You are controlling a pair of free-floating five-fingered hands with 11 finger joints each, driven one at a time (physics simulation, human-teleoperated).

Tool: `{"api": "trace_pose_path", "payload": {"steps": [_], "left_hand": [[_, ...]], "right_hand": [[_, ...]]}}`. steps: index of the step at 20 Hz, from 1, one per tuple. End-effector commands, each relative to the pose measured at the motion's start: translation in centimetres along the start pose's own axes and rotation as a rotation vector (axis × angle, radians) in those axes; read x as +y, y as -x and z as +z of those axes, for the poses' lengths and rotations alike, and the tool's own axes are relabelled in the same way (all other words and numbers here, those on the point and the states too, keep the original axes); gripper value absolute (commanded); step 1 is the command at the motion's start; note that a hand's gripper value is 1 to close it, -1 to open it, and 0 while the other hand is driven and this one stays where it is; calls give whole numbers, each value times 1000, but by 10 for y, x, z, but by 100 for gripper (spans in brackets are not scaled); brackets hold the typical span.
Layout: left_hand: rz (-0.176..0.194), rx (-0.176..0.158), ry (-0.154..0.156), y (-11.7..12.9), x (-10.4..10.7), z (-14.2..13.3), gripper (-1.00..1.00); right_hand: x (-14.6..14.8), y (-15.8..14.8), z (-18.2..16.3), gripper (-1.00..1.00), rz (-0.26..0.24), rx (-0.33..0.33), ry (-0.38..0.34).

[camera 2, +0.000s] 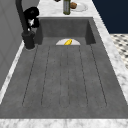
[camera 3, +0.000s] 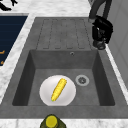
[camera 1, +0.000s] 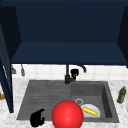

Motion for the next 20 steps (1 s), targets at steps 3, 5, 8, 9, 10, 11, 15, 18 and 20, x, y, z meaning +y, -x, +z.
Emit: {"api": "trace_pose_path", "payload": {"steps": [3, 5, 8, 9, 10, 11, 15, 18, 20], "left_hand": [[0, 0, 0, 0, 0, 0, 0], [0, 0, 0, 0, 0, 0, 0], [0, 0, 0, 0, 0, 0, 0], [0, 0, 0, 0, 0, 0, 0], [0, 0, 0, 0, 0, 0, 0], [0, 0, 0, 0, 0, 0, 0], [0, 0, 0, 0, 0, 0, 0], [0, 0, 0, 0, 0, 0, 0], [0, 0, 0, 0, 0, 0, 0]], "right_hand": [[-23, -25, 15, 100, 65, 19, -19], [-20, -29, 17, 100, 85, 37, -12], [-16, -35, 21, 100, 113, 62, -4], [-14, -37, 22, 100, 123, 71, 2], [-12, -39, 23, 100, 132, 79, 10], [-11, -41, 24, 100, 142, 86, 18], [0, -48, 19, 100, 178, 109, 53], [8, -29, 8, 100, 153, 128, 89], [4, -22, 16, 100, 142, 123, 87]]}}
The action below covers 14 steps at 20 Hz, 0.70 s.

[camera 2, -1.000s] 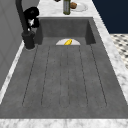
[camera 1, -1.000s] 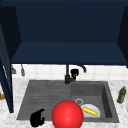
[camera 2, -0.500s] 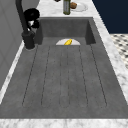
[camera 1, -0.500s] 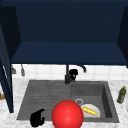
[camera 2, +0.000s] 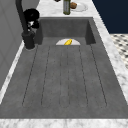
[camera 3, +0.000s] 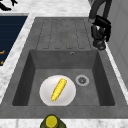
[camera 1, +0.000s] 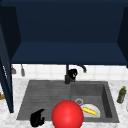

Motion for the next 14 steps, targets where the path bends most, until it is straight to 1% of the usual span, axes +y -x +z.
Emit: {"api": "trace_pose_path", "payload": {"steps": [1, 3, 5, 8, 10, 12, 13, 14], "left_hand": [[0, 0, 0, 0, 0, 0, 0], [0, 0, 0, 0, 0, 0, 0], [0, 0, 0, 0, 0, 0, 0], [0, 0, 0, 0, 0, 0, 0], [0, 0, 0, 0, 0, 0, 0], [0, 0, 0, 0, 0, 0, 0], [0, 0, 0, 0, 0, 0, 0], [0, 0, 0, 0, 0, 0, 0]], "right_hand": [[-12, 14, -1, -100, -5, -3, -1], [-24, 21, 3, -100, -17, -15, -30], [-31, 26, 5, -100, -17, -31, -55], [-38, 42, 11, -100, -34, -39, -54], [-45, 47, 14, -100, -27, -42, -67], [-37, 52, 18, -100, -26, -53, -54], [-36, 53, 19, -100, -17, -46, -48], [-29, 55, 19, -100, -11, -41, -44]]}}
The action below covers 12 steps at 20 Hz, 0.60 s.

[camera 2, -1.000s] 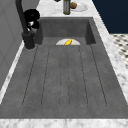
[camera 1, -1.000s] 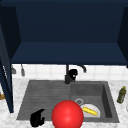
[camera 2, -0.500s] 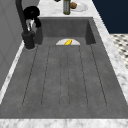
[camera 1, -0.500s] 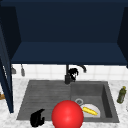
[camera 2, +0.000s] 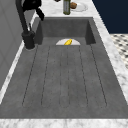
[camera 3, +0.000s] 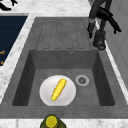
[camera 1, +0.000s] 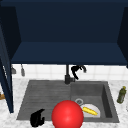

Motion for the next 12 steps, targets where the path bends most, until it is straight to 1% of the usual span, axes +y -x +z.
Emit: {"api": "trace_pose_path", "payload": {"steps": [1, 4, 8, 12], "left_hand": [[0, 0, 0, 0, 0, 0, 0], [0, 0, 0, 0, 0, 0, 0], [0, 0, 0, 0, 0, 0, 0], [0, 0, 0, 0, 0, 0, 0]], "right_hand": [[16, 10, 5, -100, 5, -8, -8], [27, 23, 1, -100, -4, -16, 8], [33, 38, 2, -100, -16, -13, -7], [47, 52, 4, -100, -19, -17, -21]]}}
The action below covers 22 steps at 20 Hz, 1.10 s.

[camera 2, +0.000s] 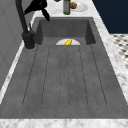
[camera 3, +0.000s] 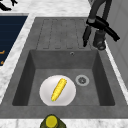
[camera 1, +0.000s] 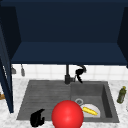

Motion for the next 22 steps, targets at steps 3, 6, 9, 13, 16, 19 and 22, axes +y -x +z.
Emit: {"api": "trace_pose_path", "payload": {"steps": [3, 6, 9, 13, 16, 19, 22], "left_hand": [[0, 0, 0, 0, 0, 0, 0], [0, 0, 0, 0, 0, 0, 0], [0, 0, 0, 0, 0, 0, 0], [0, 0, 0, 0, 0, 0, 0], [0, 0, 0, 0, 0, 0, 0], [0, 0, 0, 0, 0, 0, 0], [0, 0, 0, 0, 0, 0, 0]], "right_hand": [[27, 20, 3, -100, -18, -11, -22], [51, 23, 8, -100, -11, -3, 4], [66, 22, 8, -100, -6, -6, -34], [83, 43, 26, -100, -35, 2, -30], [91, 57, 34, -100, -84, -31, -21], [104, 70, 44, -100, -119, -46, -30], [121, 85, 50, -100, -123, -46, -20]]}}
